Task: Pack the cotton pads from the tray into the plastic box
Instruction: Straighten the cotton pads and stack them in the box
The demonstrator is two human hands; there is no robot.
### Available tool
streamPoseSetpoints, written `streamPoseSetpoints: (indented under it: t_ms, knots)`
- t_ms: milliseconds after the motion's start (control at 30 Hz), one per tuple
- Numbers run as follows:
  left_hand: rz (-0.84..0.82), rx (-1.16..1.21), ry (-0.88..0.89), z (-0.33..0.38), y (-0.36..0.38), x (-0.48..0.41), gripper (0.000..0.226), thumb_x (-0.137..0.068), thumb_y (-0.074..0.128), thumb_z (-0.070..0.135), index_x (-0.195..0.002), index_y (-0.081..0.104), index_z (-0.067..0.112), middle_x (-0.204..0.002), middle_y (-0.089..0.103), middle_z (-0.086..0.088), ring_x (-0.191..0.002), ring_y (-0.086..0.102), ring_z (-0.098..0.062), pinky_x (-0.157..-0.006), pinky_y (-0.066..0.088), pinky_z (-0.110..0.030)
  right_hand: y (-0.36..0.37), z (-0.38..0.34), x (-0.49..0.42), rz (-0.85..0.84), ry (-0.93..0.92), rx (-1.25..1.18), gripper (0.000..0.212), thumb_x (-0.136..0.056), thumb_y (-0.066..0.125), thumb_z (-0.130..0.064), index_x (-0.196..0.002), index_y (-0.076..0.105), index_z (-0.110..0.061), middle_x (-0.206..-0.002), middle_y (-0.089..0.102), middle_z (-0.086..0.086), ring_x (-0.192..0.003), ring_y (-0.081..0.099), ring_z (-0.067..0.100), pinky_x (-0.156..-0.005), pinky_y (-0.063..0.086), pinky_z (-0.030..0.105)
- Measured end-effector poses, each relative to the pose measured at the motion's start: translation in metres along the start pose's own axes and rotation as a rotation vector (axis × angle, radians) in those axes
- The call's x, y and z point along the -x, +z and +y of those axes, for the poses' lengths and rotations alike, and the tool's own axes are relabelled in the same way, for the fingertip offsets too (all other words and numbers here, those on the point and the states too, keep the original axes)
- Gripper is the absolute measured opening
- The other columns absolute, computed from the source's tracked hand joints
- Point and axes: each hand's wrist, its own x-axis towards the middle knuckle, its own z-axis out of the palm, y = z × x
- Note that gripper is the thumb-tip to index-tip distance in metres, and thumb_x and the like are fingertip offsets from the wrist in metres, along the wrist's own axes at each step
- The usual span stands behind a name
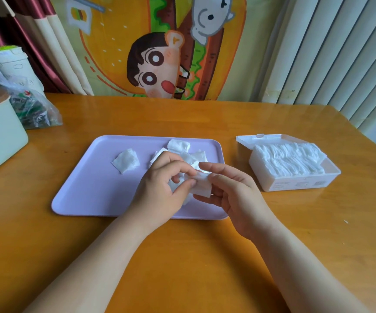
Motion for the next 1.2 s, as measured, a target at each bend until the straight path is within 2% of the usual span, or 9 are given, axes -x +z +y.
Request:
streamPoseSetpoints:
  t_ms: [133,533,633,767,833,900,967,1100,1200]
  knots:
    - [-0.017,-0.033,-0.007,0.000,-0.003,0.000,0.021,-0.086,0.083,0.011,-0.090,0.071,0.027,-0.103,0.054,0.011,-0.087,0.059,-0.017,-0.072,0.053,-0.033,0.001,-0.003,0.001,-0.039,0.043,-0.077,0.035,-0.107,0.047,0.000,-0.135,0.065,-0.009,-0.116,0.079,0.018,-0.114,0.075,0.034,-0.097,0.061,0.044]
    - [-0.107,-0.042,0.001,-0.003,-0.011,0.004,0.012,-0.083,0.078,0.026,-0.081,0.066,0.025,-0.102,0.058,0.011,-0.084,0.060,-0.016,-0.069,0.048,-0.027,-0.008,-0.005,-0.005,0.060,0.055,-0.225,0.029,-0.107,0.049,-0.005,-0.131,0.066,-0.006,-0.112,0.079,0.019,-0.103,0.078,0.031,-0.088,0.063,0.042]
    - [0.041,0.064,-0.135,0.003,-0.008,0.000,0.012,-0.089,0.073,0.036,-0.091,0.069,0.026,-0.096,0.064,0.009,-0.078,0.062,-0.018,-0.068,0.051,-0.027,-0.006,-0.003,-0.004,0.025,0.047,-0.168,0.028,-0.109,0.048,-0.006,-0.128,0.067,-0.008,-0.117,0.077,0.021,-0.105,0.075,0.032,-0.089,0.064,0.043]
    - [0.009,0.205,-0.337,0.002,-0.004,0.000,0.008,-0.090,0.081,0.026,-0.087,0.074,0.028,-0.082,0.069,0.001,-0.072,0.060,-0.032,-0.068,0.060,-0.047,-0.002,0.001,-0.004,-0.032,0.009,-0.146,0.028,-0.108,0.055,-0.009,-0.134,0.064,-0.008,-0.109,0.077,0.021,-0.097,0.075,0.028,-0.088,0.064,0.041]
    - [0.030,0.243,-0.372,0.006,-0.005,-0.001,0.009,-0.089,0.082,0.022,-0.085,0.075,0.025,-0.079,0.069,-0.009,-0.074,0.061,-0.036,-0.065,0.060,-0.042,0.000,0.005,-0.004,-0.031,-0.009,-0.131,0.033,-0.099,0.069,-0.012,-0.132,0.065,-0.008,-0.092,0.075,0.014,-0.088,0.075,0.025,-0.090,0.064,0.042]
    - [0.034,0.272,-0.379,0.006,-0.010,-0.004,0.008,-0.089,0.082,0.020,-0.088,0.075,0.024,-0.082,0.073,0.000,-0.074,0.064,-0.027,-0.062,0.056,-0.027,0.002,0.008,-0.005,0.021,-0.029,-0.085,0.035,-0.091,0.078,-0.007,-0.125,0.069,-0.005,-0.096,0.077,0.017,-0.095,0.078,0.029,-0.091,0.064,0.044]
    - [0.030,0.173,-0.384,-0.001,-0.017,-0.006,0.006,-0.091,0.079,0.025,-0.091,0.074,0.027,-0.085,0.072,0.011,-0.072,0.064,-0.009,-0.065,0.051,-0.018,0.003,0.009,-0.004,0.138,-0.089,0.002,0.019,-0.092,0.077,-0.001,-0.111,0.076,-0.004,-0.097,0.081,0.016,-0.093,0.079,0.030,-0.086,0.066,0.041]
    - [-0.094,-0.407,-0.399,-0.024,-0.026,-0.003,0.027,-0.088,0.072,0.057,-0.087,0.067,0.030,-0.095,0.061,0.014,-0.086,0.061,-0.006,-0.074,0.053,-0.032,0.000,0.011,-0.006,0.340,-0.266,0.279,0.014,-0.098,0.071,-0.006,-0.096,0.079,-0.017,-0.086,0.082,-0.003,-0.081,0.079,0.015,-0.073,0.063,0.024]
    - [-0.210,-0.378,-0.437,-0.018,-0.018,0.001,0.035,-0.081,0.076,0.063,-0.088,0.062,0.031,-0.103,0.056,0.016,-0.095,0.061,-0.010,-0.082,0.055,-0.036,-0.001,0.015,-0.007,0.390,-0.266,0.295,0.012,-0.099,0.069,-0.010,-0.096,0.078,-0.018,-0.085,0.082,-0.004,-0.079,0.079,0.016,-0.077,0.064,0.029]
